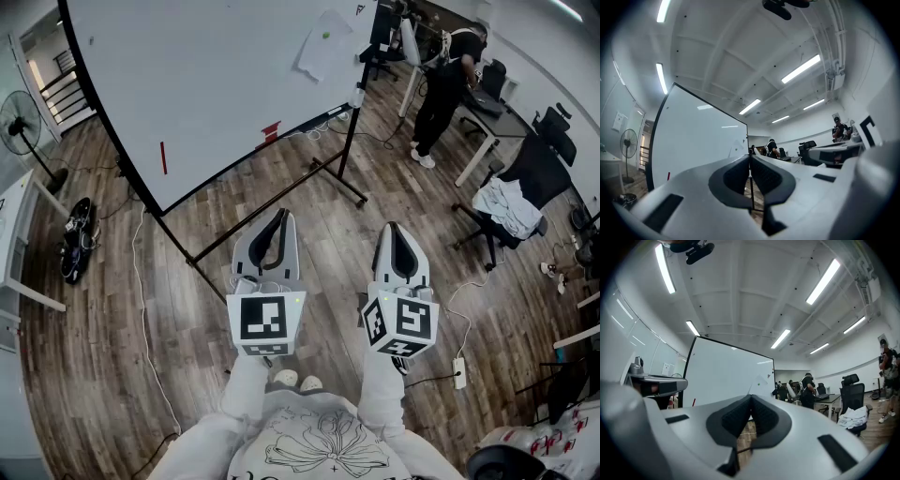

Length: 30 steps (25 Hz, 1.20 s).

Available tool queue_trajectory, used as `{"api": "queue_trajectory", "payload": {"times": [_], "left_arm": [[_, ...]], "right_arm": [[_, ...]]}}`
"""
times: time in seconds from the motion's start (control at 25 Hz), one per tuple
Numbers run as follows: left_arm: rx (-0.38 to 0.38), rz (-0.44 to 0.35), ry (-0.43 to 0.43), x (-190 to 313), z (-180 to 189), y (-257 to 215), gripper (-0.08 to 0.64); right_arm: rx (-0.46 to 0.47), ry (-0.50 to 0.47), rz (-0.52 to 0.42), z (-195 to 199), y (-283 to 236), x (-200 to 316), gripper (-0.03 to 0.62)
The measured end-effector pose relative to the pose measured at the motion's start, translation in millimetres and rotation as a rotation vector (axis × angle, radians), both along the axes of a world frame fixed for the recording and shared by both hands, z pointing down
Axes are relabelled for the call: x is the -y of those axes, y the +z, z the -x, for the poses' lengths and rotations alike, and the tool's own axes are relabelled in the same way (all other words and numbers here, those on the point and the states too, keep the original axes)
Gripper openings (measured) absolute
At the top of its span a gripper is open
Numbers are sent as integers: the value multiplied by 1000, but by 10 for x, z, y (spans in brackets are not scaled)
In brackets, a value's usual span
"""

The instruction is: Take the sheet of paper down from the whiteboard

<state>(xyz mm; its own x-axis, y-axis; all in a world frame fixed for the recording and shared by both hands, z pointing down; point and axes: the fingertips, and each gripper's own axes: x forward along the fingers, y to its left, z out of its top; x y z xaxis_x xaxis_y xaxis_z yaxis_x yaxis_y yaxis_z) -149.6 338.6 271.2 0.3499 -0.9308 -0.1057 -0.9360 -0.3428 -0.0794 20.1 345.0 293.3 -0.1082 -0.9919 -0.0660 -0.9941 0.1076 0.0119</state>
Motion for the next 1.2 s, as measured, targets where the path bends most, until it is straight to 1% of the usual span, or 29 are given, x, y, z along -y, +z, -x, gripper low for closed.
{"api": "queue_trajectory", "payload": {"times": [0.48,0.8,1.04,1.2], "left_arm": [[16,7,10,-53,-226,24,12],[19,28,-12,-140,-394,185,12],[22,51,-29,45,-495,305,12],[27,55,-31,315,-582,362,12]], "right_arm": [[5,-12,11,-154,40,-24,3],[-5,-41,25,-304,167,-86,3],[15,-50,49,-442,313,105,3],[15,-61,57,-500,386,383,3]]}}
